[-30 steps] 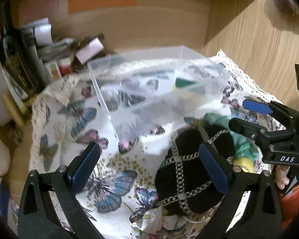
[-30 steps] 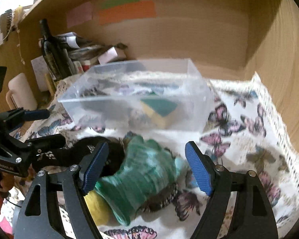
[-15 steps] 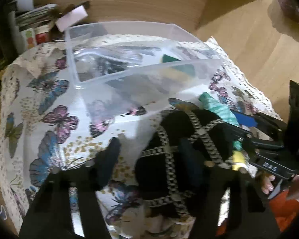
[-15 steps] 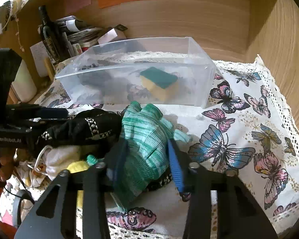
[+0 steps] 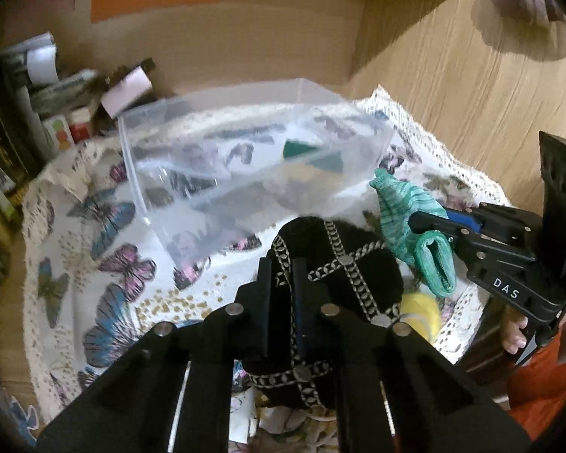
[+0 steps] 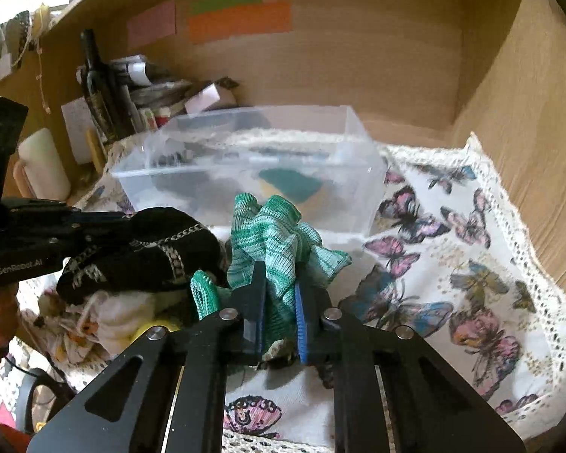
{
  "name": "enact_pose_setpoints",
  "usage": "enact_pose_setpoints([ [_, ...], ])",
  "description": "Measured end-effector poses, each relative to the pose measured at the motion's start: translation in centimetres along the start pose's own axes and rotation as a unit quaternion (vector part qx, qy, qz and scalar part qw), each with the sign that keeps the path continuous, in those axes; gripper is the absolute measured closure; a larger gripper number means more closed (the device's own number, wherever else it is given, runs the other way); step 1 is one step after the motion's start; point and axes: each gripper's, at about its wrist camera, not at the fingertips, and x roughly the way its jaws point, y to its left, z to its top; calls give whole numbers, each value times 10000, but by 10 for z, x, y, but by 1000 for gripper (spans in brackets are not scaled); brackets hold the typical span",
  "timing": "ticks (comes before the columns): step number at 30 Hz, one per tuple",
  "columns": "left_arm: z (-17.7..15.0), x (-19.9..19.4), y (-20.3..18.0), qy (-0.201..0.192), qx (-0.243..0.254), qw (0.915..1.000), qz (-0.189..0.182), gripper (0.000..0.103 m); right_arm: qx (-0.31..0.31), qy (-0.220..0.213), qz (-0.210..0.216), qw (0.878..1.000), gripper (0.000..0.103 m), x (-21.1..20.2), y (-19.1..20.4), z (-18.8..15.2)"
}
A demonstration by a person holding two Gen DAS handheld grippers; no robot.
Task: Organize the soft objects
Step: 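Grasp the black chain-pattern hat with left tool while right tool grasps green glove, then place the black hat and green glove into the clear box, open both tools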
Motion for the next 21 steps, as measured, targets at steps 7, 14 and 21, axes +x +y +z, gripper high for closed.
enact_pose_setpoints([
  [7, 18, -29, -1, -570, 38, 9983, 147, 95, -2, -384, -63, 9992, 92, -16, 0, 19],
  [14, 40, -50, 2, -1025, -25, 9945, 224, 95, 40, -739, -158, 9971, 92, -24, -5, 43],
  [21, 65, -62, 0, -1438, 18, 9884, 496, 95, -43, -950, -247, 9952, 92, -21, -7, 72],
])
